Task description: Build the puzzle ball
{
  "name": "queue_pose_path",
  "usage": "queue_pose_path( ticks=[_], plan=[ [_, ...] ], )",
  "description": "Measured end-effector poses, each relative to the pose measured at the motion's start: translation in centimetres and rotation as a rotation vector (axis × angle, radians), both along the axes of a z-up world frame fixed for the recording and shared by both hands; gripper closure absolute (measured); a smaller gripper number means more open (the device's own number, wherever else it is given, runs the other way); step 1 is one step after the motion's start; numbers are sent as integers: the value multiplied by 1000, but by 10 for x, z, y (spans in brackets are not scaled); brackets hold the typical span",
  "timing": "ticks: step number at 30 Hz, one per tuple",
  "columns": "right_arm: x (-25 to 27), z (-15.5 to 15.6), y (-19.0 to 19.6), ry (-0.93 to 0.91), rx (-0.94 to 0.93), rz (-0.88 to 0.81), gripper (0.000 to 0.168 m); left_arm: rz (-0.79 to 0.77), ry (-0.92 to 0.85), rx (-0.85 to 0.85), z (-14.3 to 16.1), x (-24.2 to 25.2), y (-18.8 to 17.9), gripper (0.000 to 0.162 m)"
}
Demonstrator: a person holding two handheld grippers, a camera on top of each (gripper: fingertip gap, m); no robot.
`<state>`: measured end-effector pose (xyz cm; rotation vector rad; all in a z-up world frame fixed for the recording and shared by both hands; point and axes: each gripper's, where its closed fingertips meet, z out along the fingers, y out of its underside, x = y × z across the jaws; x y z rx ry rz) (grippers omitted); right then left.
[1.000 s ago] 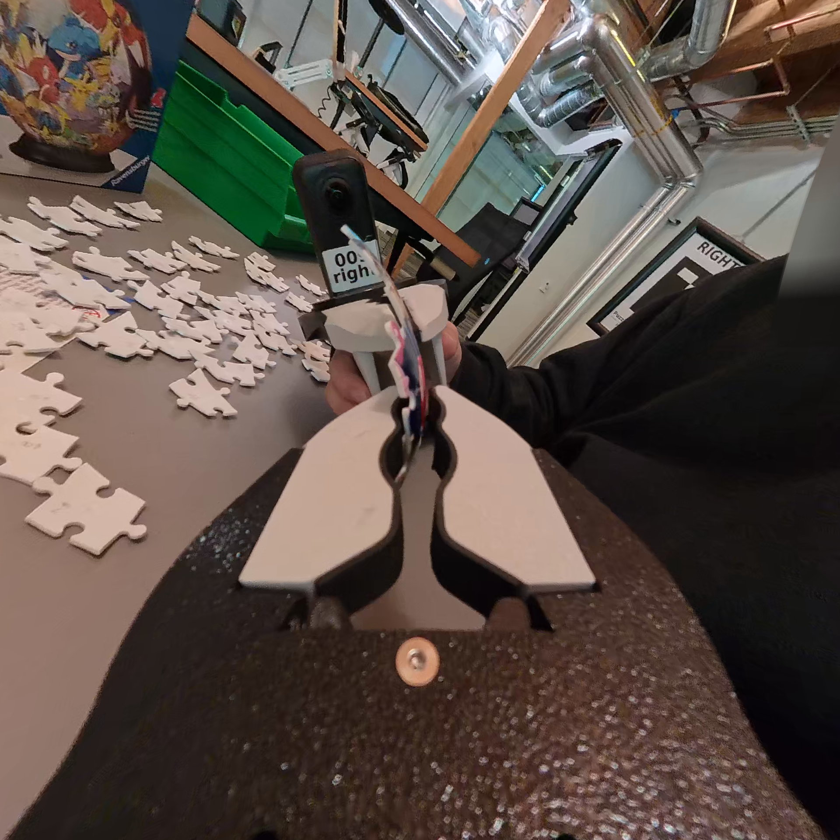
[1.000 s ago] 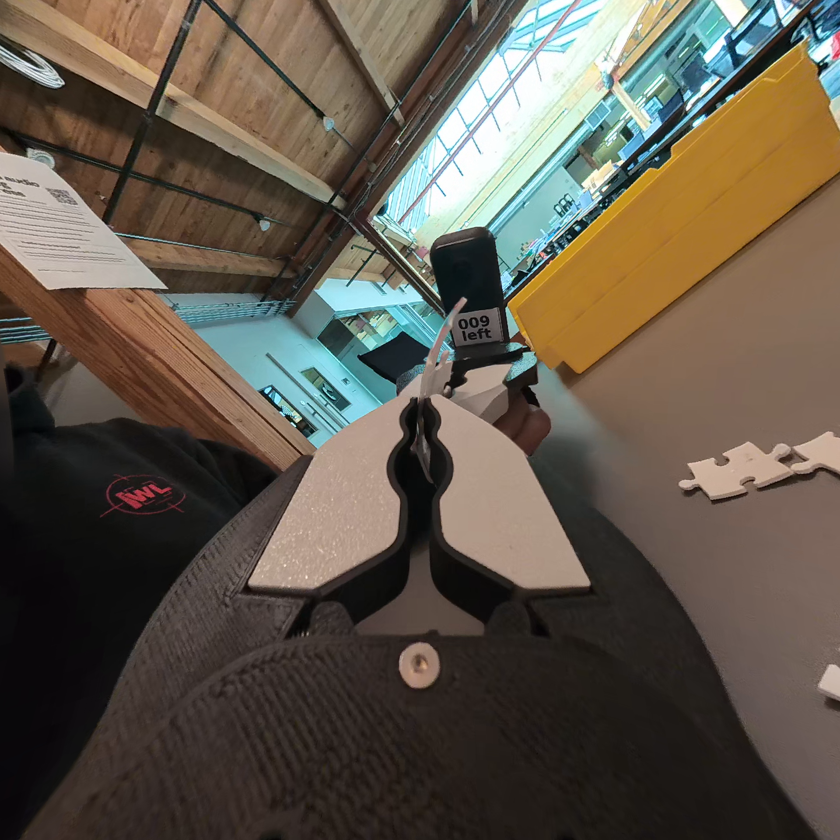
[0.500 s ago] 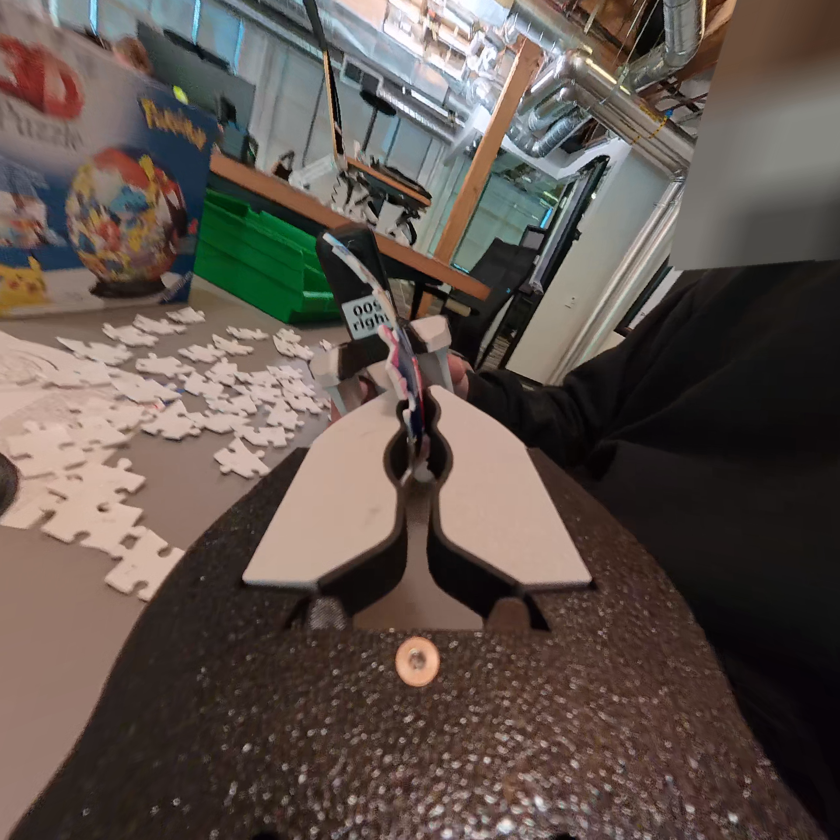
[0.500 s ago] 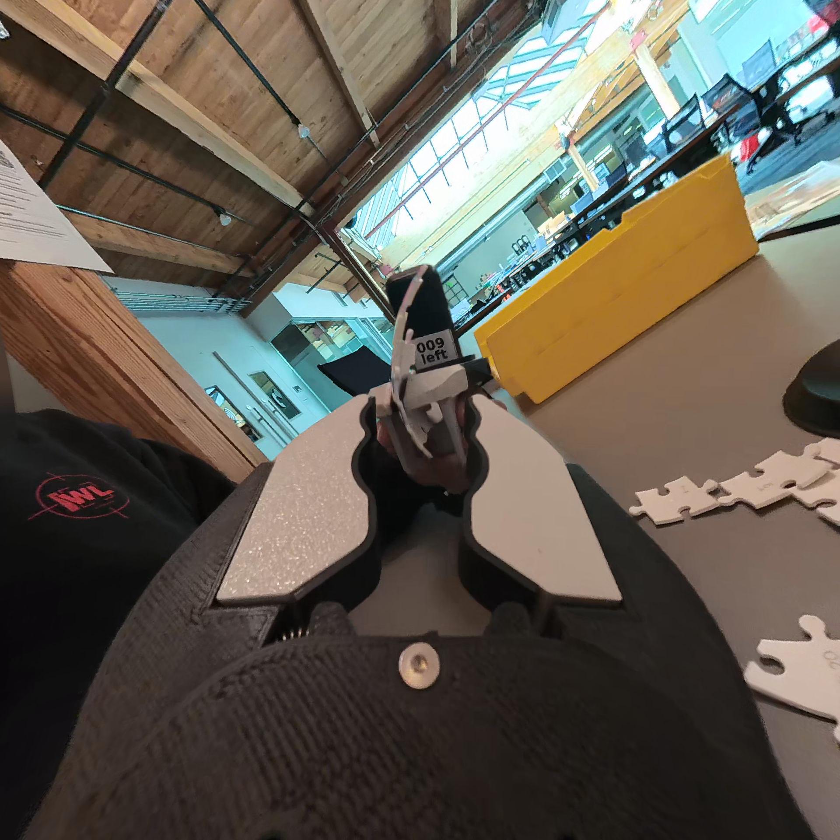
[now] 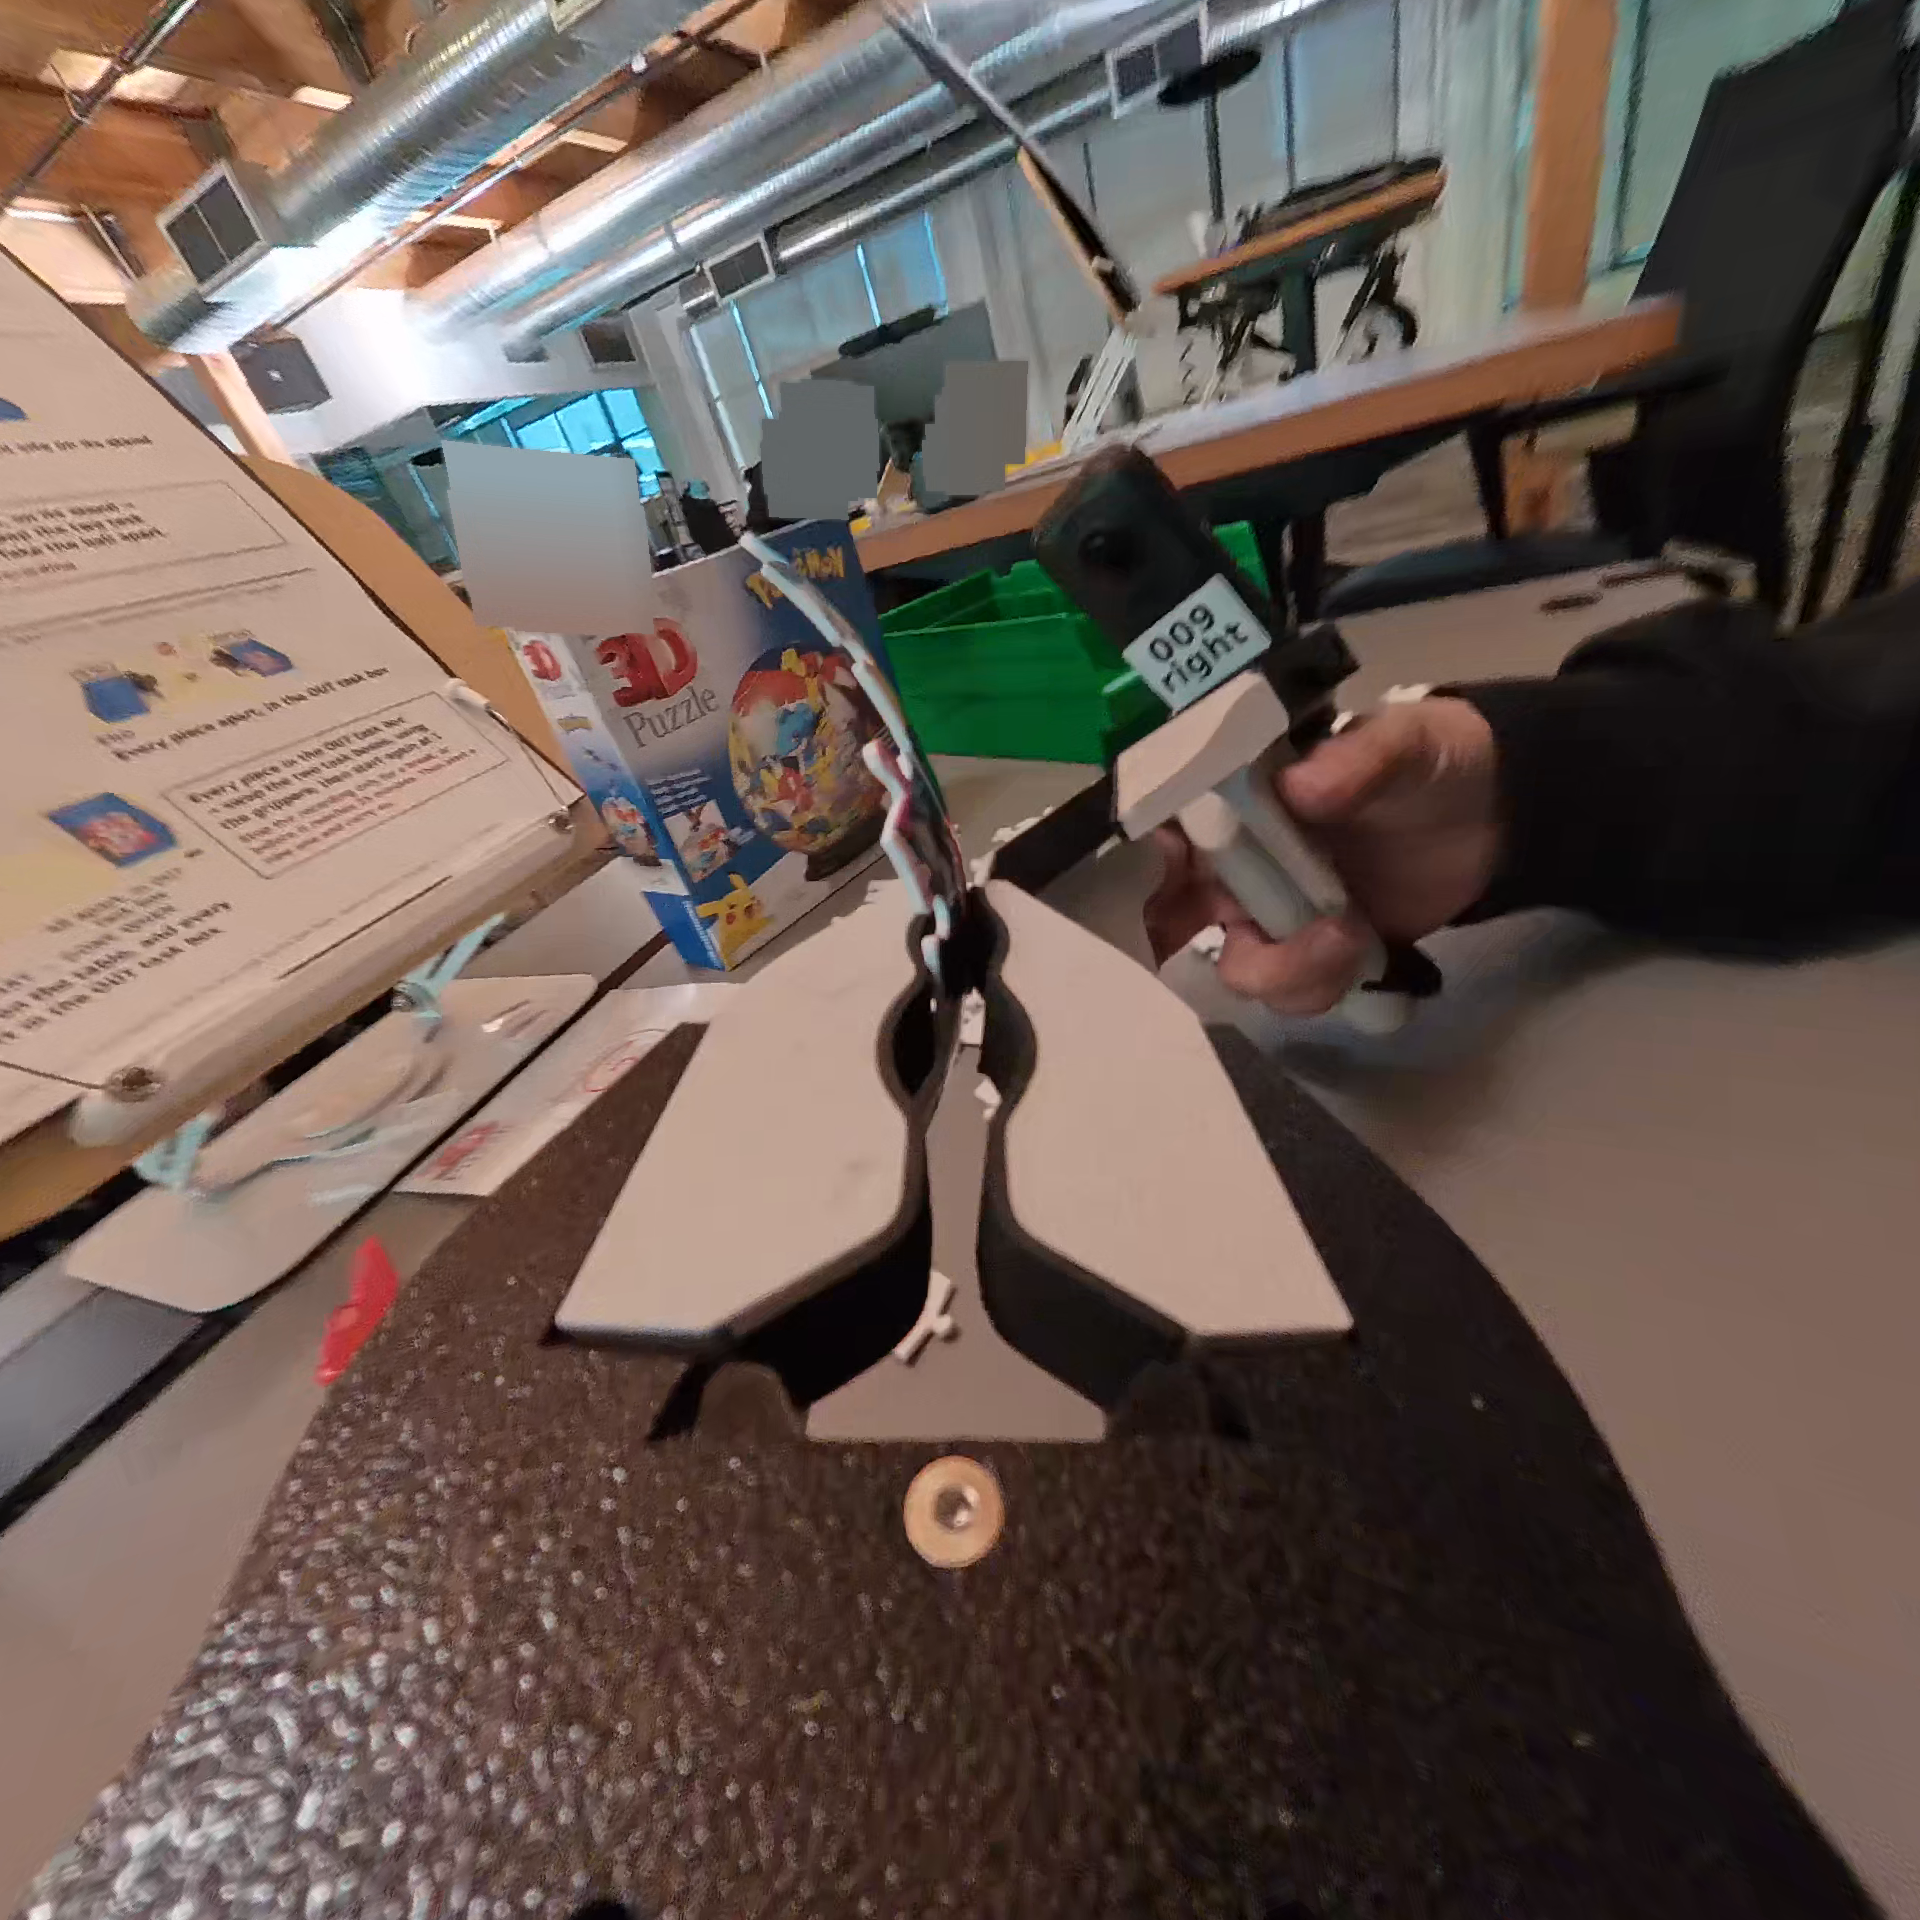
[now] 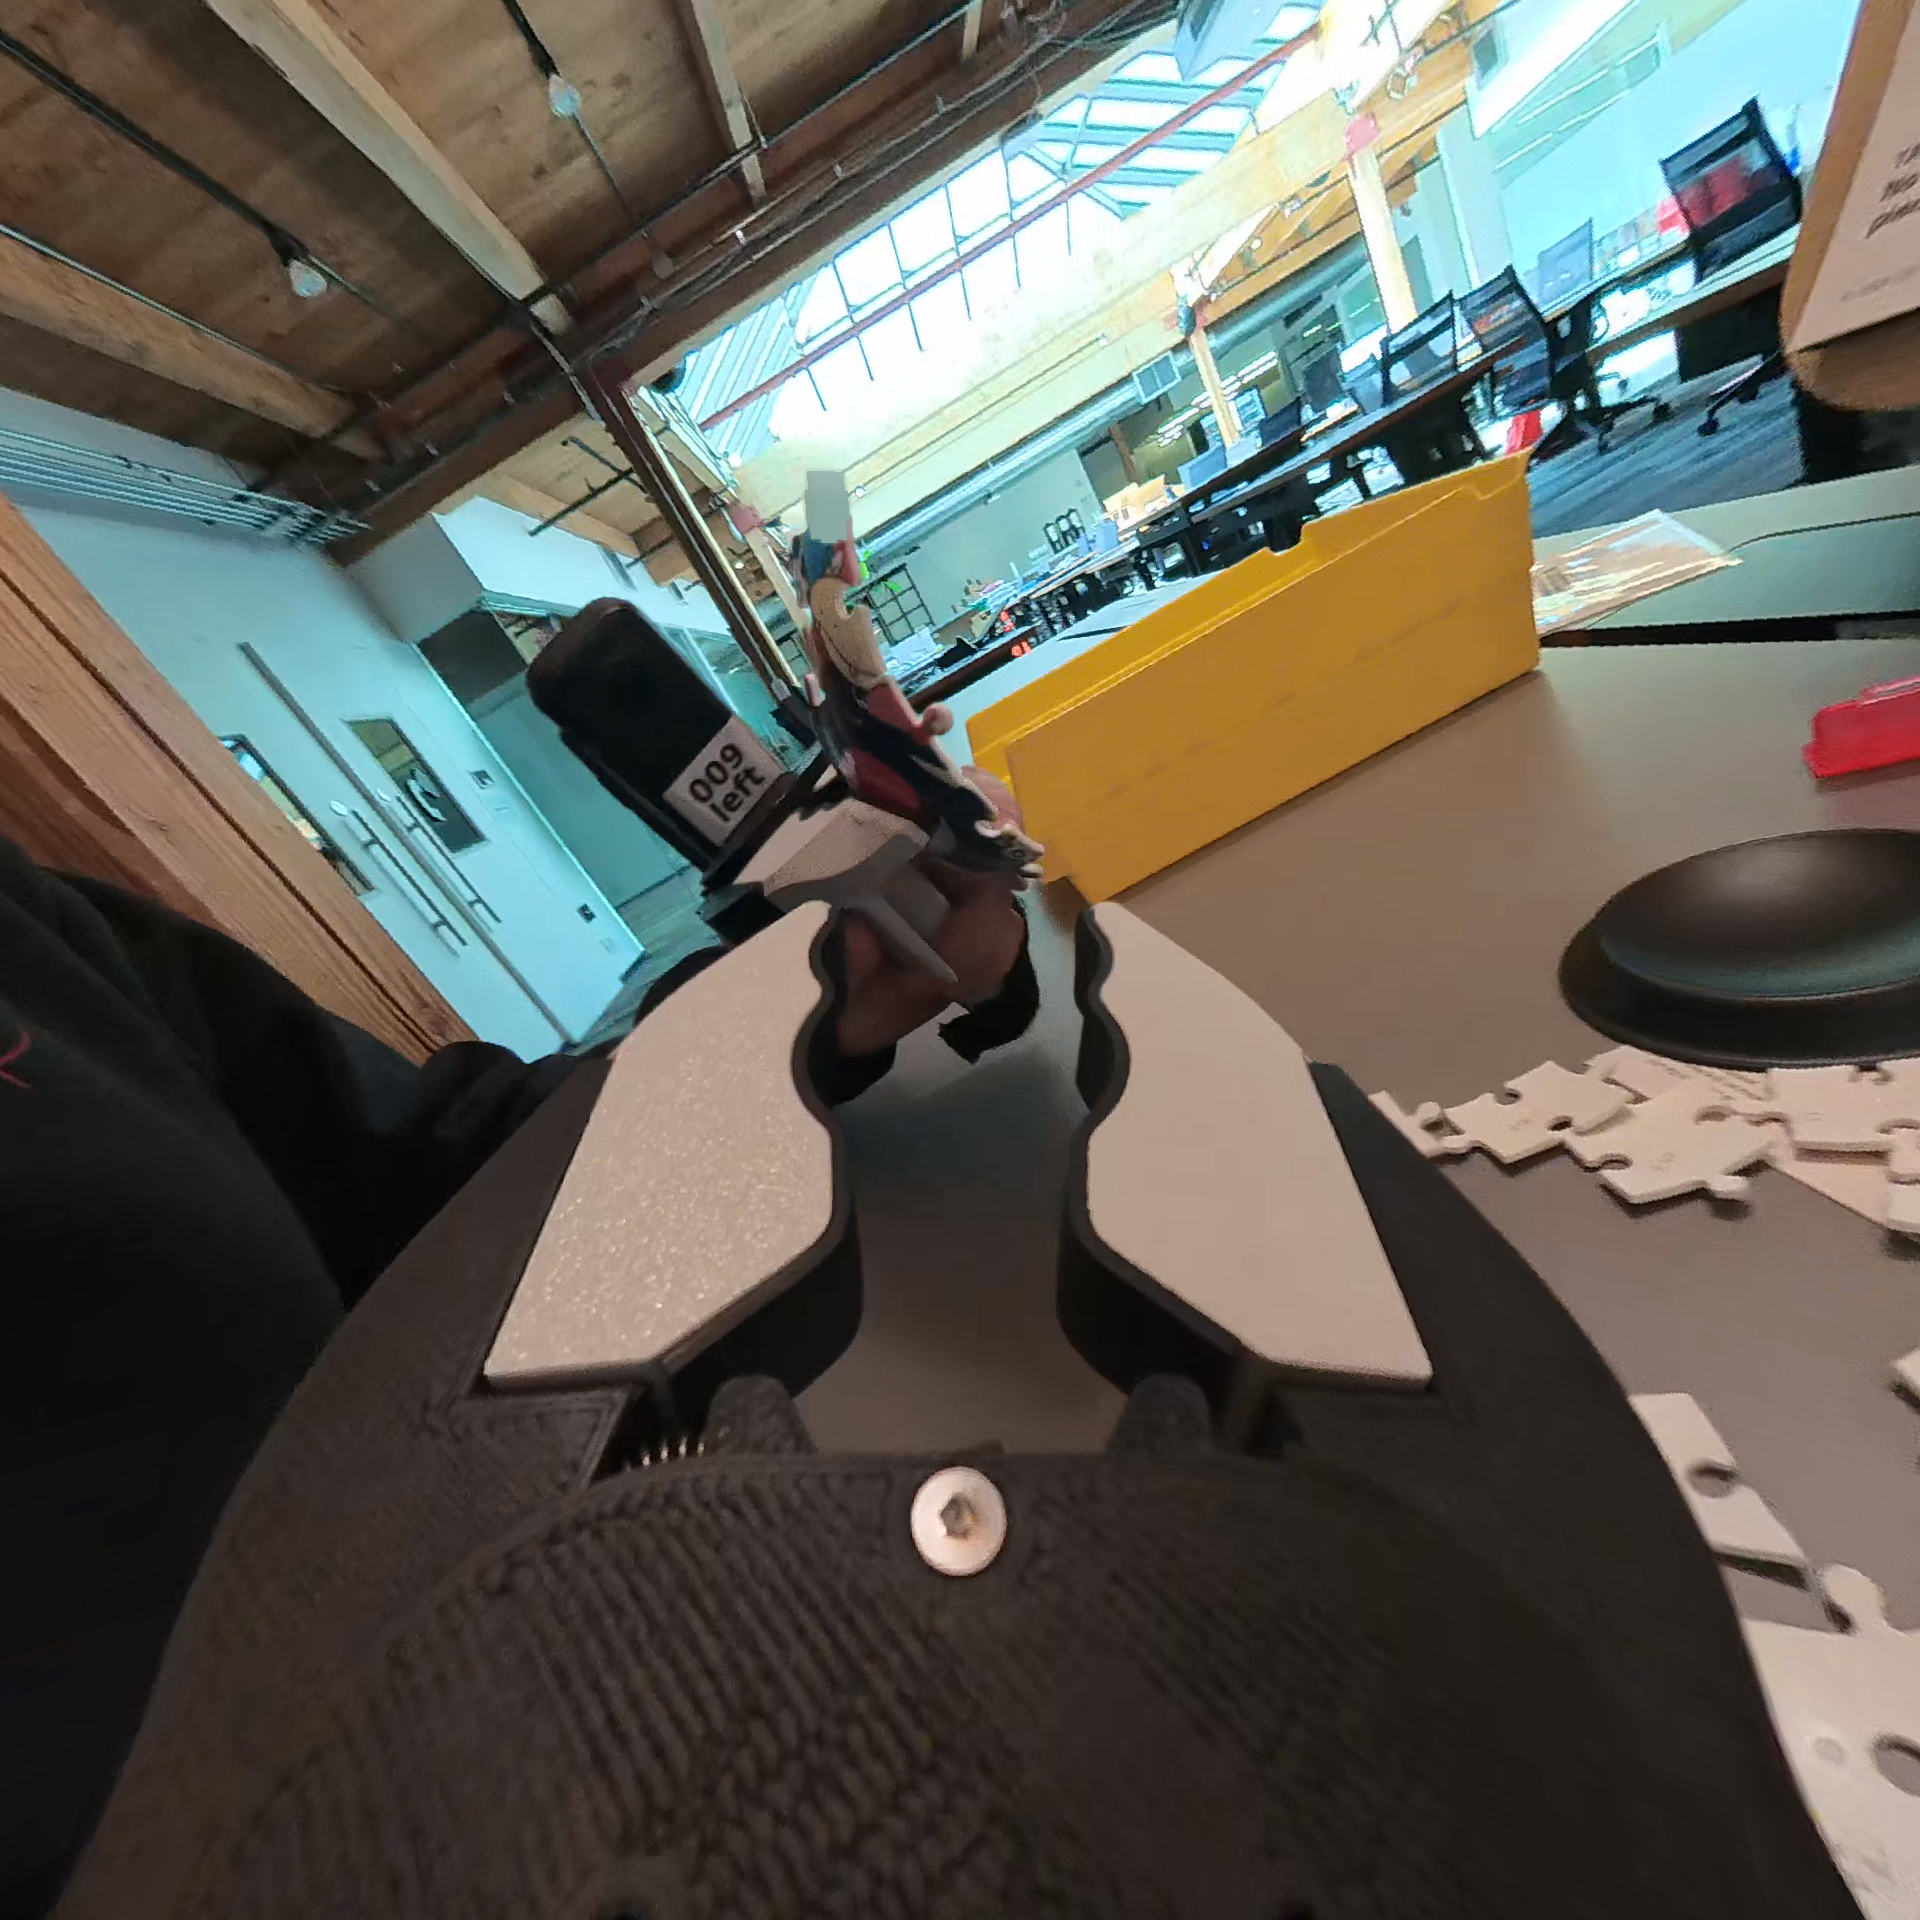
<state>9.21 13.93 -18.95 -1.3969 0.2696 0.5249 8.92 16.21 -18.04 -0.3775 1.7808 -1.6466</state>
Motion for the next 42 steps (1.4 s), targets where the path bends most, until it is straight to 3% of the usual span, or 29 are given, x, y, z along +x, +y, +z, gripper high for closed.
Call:
queue_pose_path(
  ticks=[4,7,11,13,18,24,29,33,42],
  plan=[
    [9,-6,-7,-91,-50,-55,124,19,4,39,-6,2,-2,160],
    [9,-6,-9,-137,-56,-63,124,-80,132,-86,-4,-2,-7,160],
    [-2,5,-7,-138,21,-18,129,-353,395,-349,3,-18,-12,160],
    [-9,14,-8,-129,77,14,132,-443,437,-464,11,-22,-10,160],
    [-4,19,-11,-124,89,-23,134,-510,456,-463,13,-31,-12,160],
    [37,-4,-25,-70,-63,-207,138,-478,431,-432,12,-30,-5,160],
    [49,-31,-29,-225,-278,-298,133,-588,419,-531,29,-42,12,160],
    [40,-41,-20,-339,-370,-264,126,-685,429,-572,33,-52,14,160],
    [42,-62,0,-674,-572,-200,124,-686,408,-626,39,-50,23,160]
  ],
)
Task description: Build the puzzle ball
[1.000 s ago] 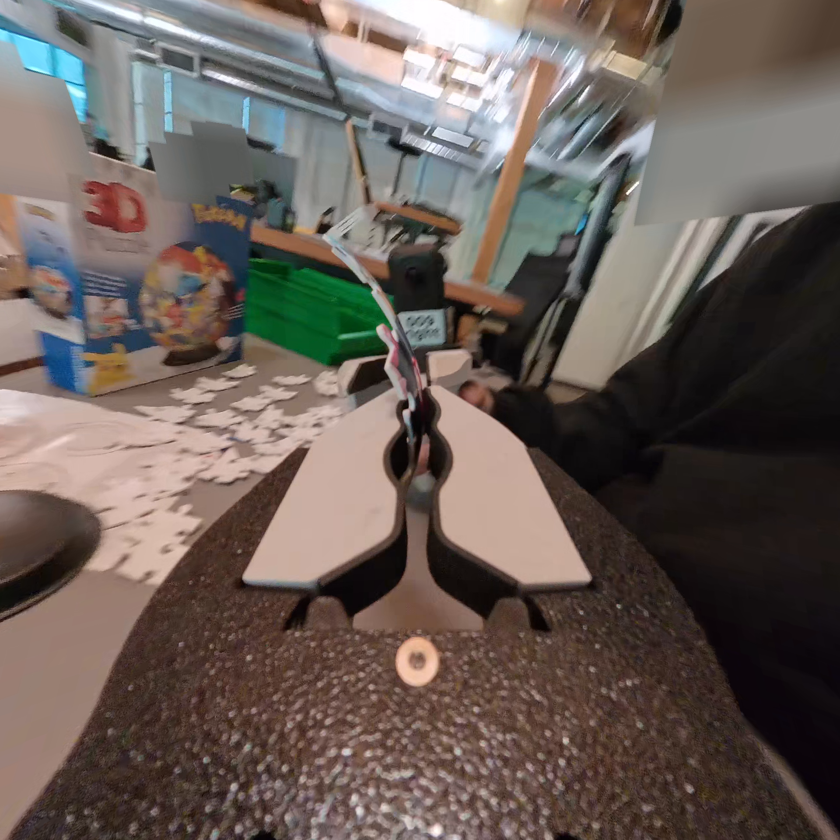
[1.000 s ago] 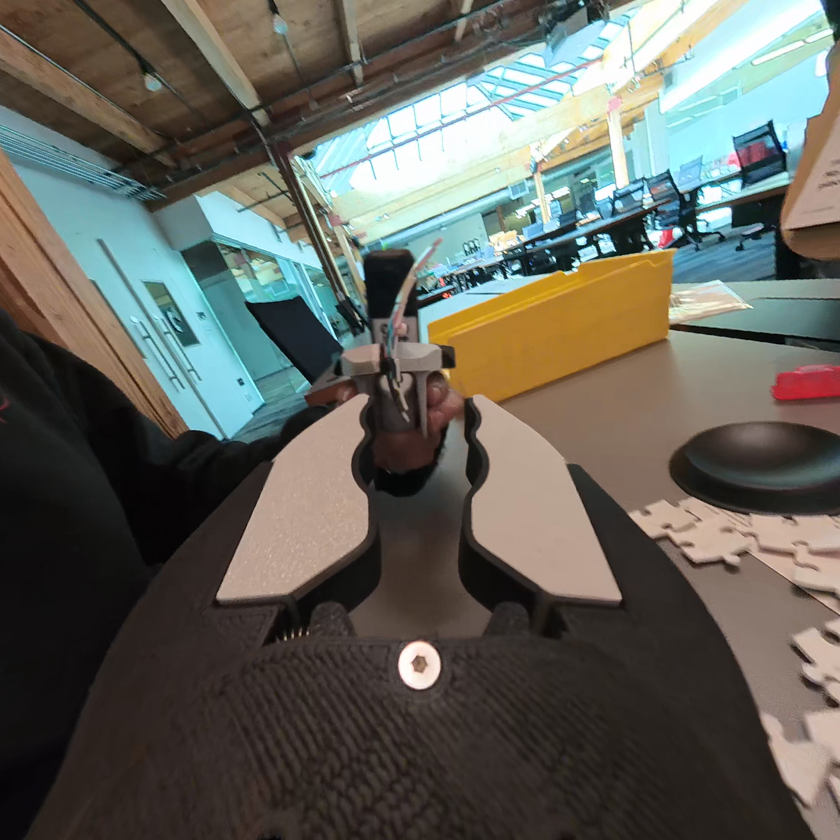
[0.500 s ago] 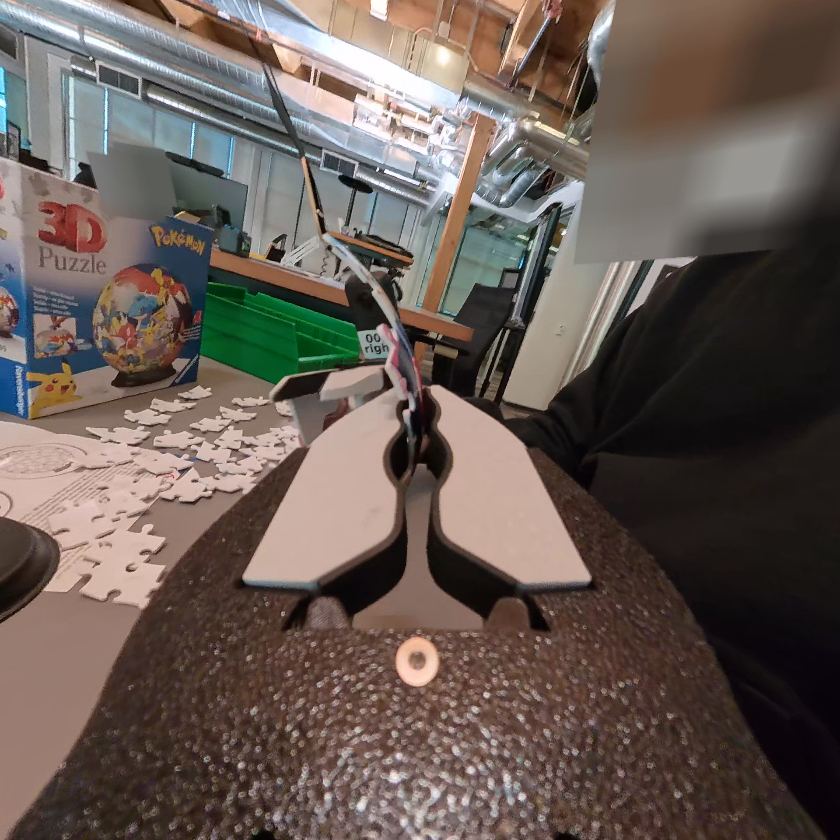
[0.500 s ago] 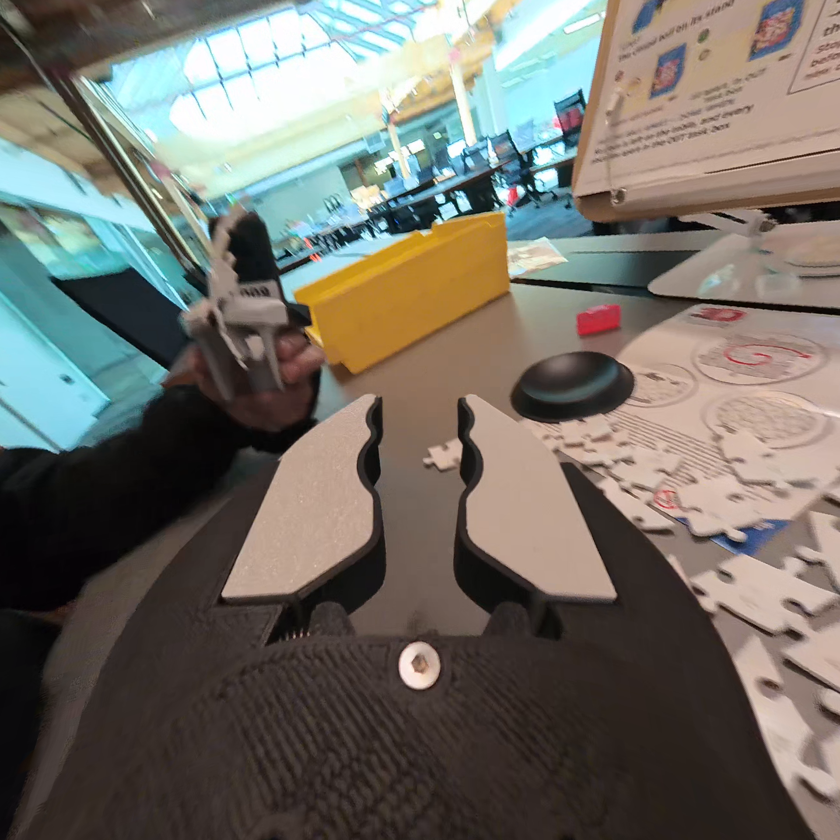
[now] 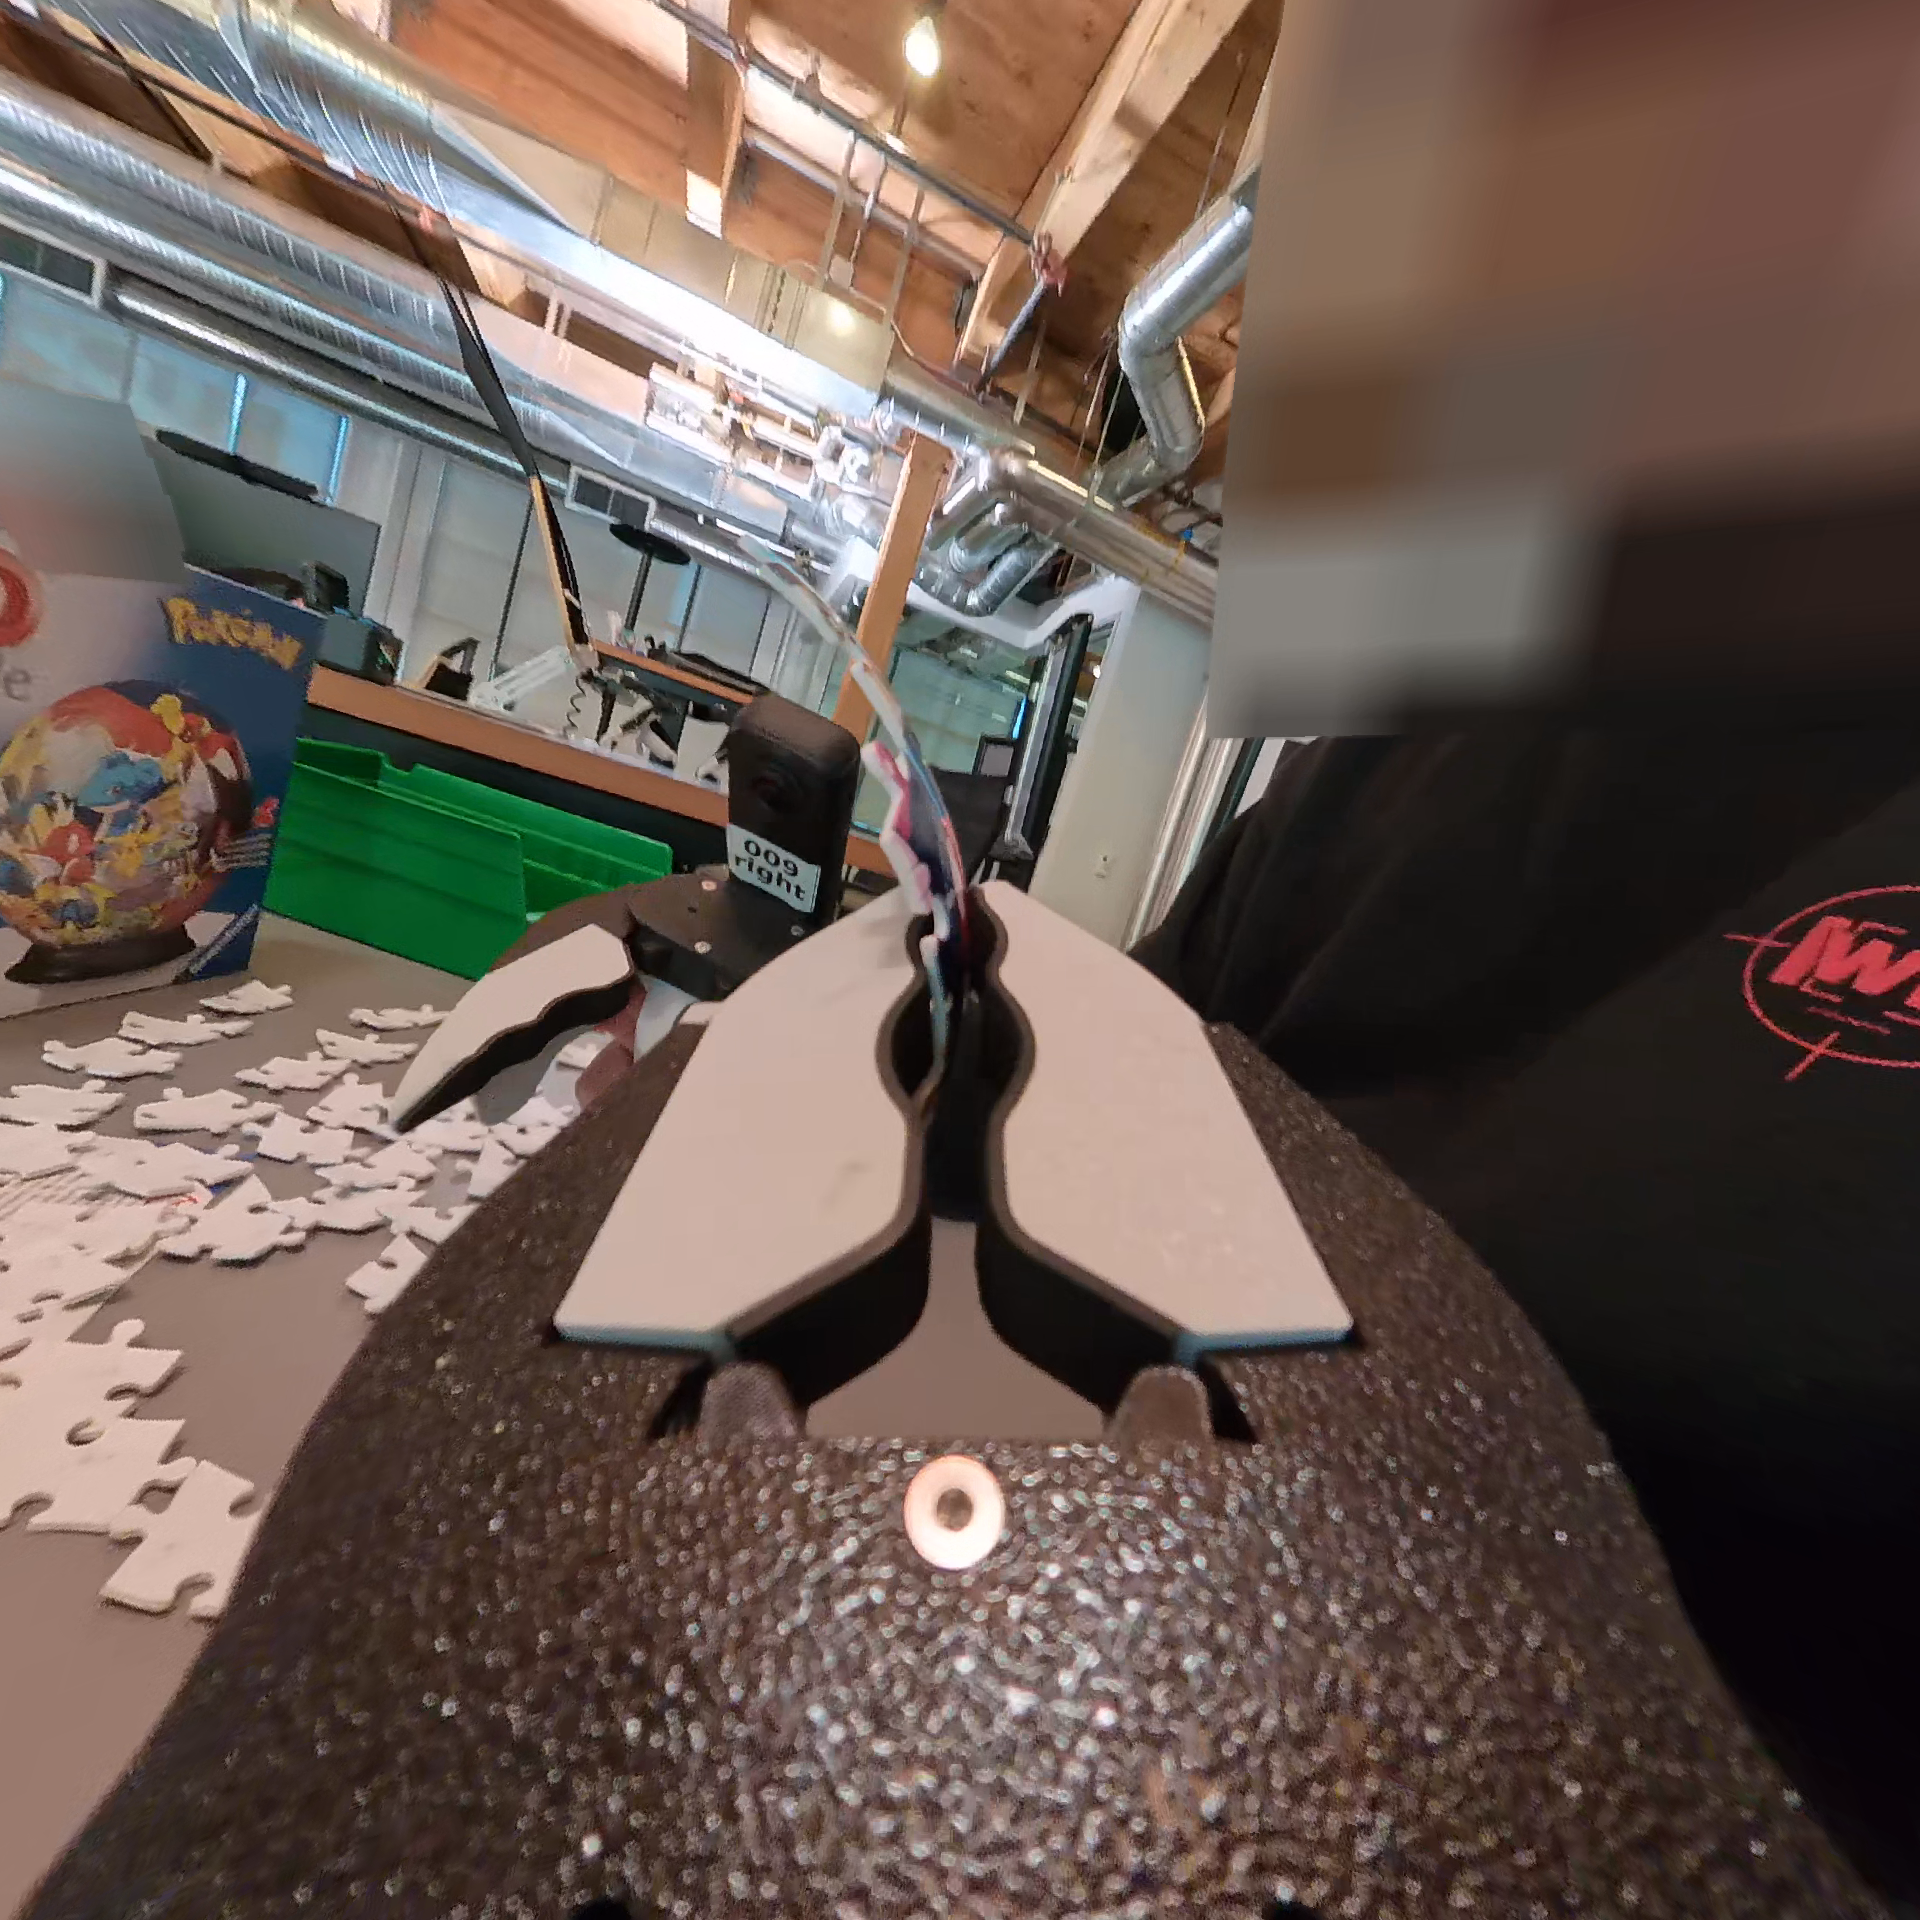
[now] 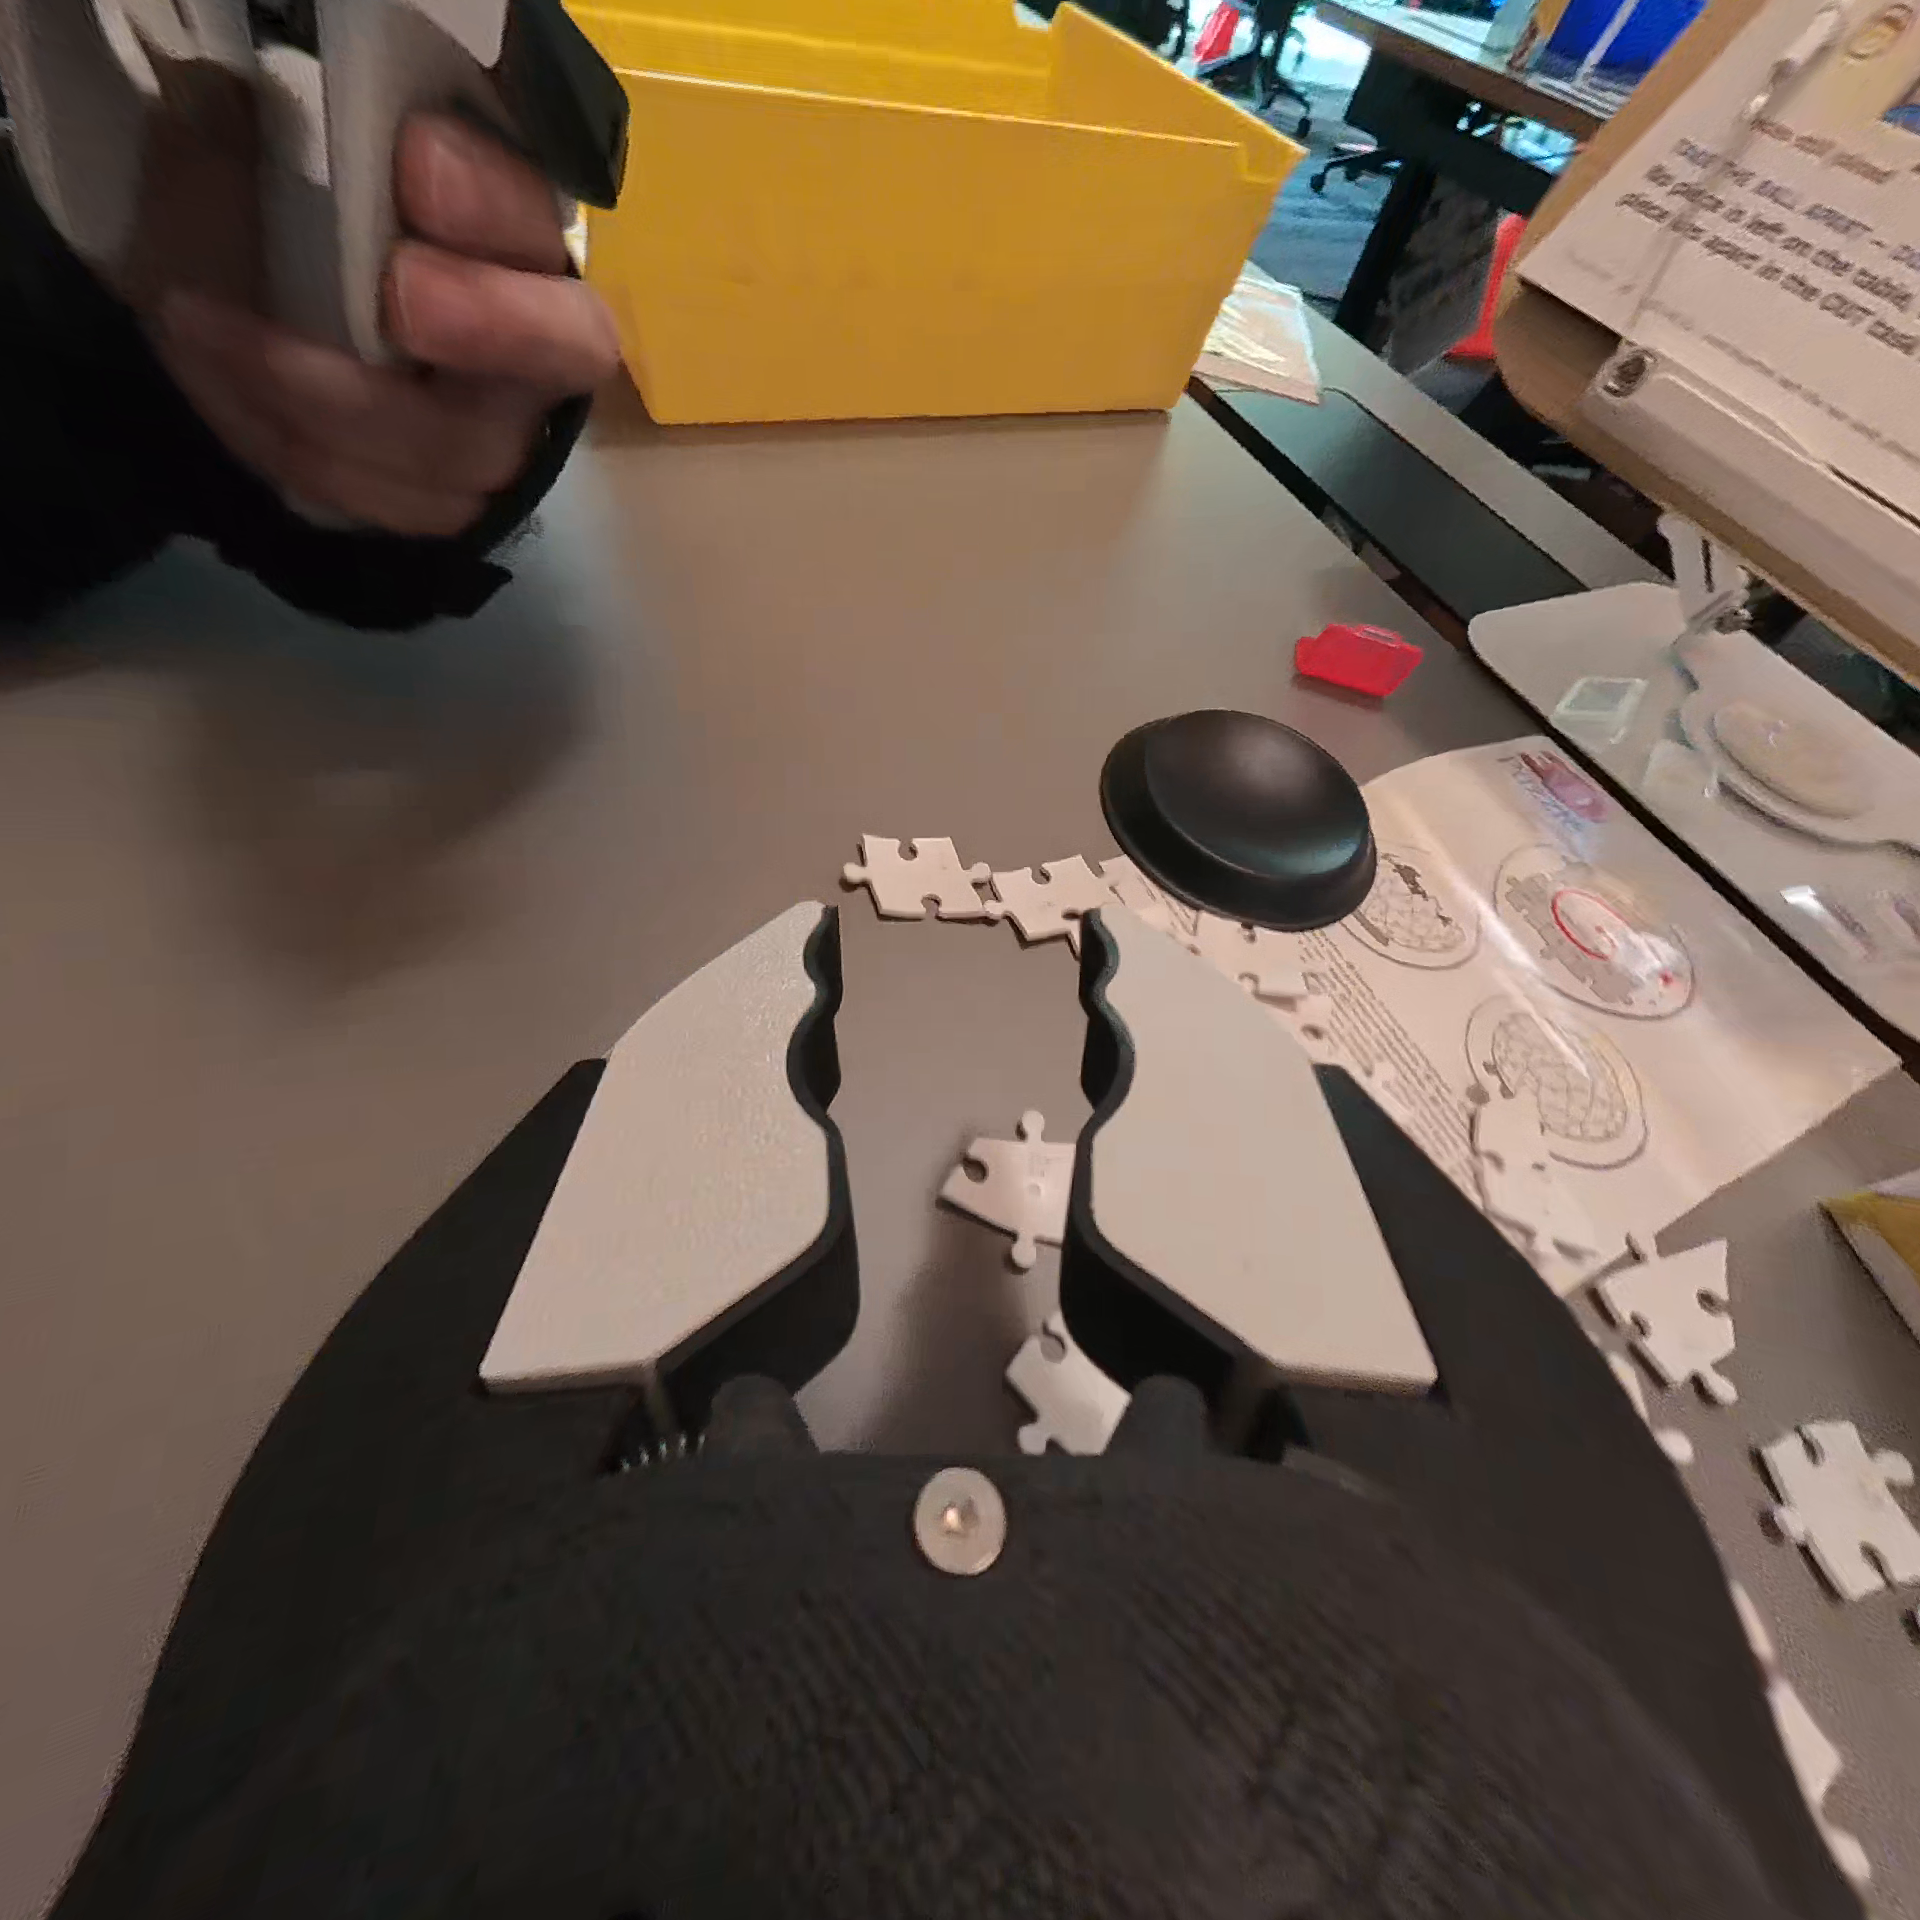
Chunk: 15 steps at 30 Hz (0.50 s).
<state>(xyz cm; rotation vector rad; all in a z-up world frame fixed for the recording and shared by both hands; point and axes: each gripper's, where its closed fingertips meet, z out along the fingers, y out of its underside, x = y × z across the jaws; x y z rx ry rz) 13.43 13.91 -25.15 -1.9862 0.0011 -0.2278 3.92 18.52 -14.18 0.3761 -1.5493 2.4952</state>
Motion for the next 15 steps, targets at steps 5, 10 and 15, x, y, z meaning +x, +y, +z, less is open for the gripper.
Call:
queue_pose_path(
  ticks=[5,10,15],
  plan=[
    [4,-12,8,-28,-151,27,124,49,31,-34,-1,9,11,160],
    [34,-13,-16,-13,-278,-132,124,88,59,-44,-5,17,16,160],
    [37,-15,-22,-32,-380,-69,125,53,55,-68,-3,13,15,160]
  ],
)
